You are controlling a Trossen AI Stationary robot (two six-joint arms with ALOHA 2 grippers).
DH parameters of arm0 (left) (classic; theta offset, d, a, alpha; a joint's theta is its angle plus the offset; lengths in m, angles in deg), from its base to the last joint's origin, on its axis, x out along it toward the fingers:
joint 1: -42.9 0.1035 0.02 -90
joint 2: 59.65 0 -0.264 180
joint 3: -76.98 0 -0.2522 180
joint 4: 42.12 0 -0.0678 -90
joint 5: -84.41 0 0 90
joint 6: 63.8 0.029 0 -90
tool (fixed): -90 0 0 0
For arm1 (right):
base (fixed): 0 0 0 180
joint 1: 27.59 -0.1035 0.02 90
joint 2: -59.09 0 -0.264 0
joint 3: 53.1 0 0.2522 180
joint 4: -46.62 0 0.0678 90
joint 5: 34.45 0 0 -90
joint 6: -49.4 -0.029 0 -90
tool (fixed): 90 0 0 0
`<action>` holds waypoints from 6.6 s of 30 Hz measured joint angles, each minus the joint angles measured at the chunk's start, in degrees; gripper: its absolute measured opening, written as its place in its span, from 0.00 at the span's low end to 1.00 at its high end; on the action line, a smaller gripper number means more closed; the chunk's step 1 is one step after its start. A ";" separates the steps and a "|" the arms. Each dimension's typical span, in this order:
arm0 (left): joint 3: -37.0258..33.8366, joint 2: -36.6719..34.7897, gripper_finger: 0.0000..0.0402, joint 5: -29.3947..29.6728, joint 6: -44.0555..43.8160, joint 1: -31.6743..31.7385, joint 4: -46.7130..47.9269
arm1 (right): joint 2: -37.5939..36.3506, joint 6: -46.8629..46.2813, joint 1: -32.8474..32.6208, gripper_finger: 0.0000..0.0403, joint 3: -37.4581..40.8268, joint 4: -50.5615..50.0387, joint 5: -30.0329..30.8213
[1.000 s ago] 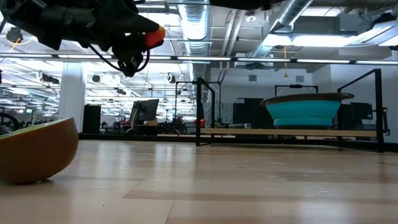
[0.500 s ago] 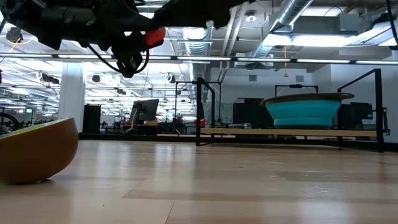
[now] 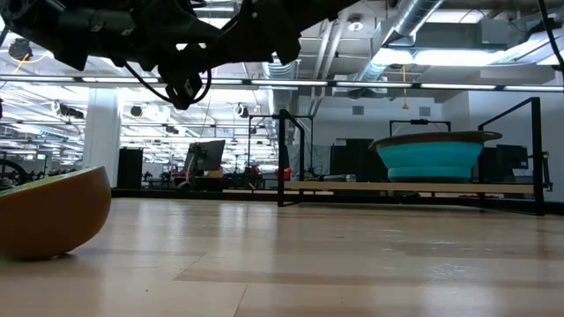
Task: Pick & Place Fruit
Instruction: Put the orange pear into the blue colander, then put the fruit stalk into the blue colander
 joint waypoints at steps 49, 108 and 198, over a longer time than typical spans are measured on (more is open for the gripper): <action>-0.25 -9.70 0.57 4.64 8.09 4.42 1.08 | -11.80 -19.69 1.39 0.24 0.02 -30.14 4.43; -0.24 -9.68 0.40 6.41 19.24 4.26 41.60 | -25.21 -41.67 20.29 0.42 0.07 -78.65 -11.19; 16.55 15.64 0.28 1.11 60.37 12.87 68.14 | -25.28 -11.63 14.29 0.00 6.36 -53.82 -22.99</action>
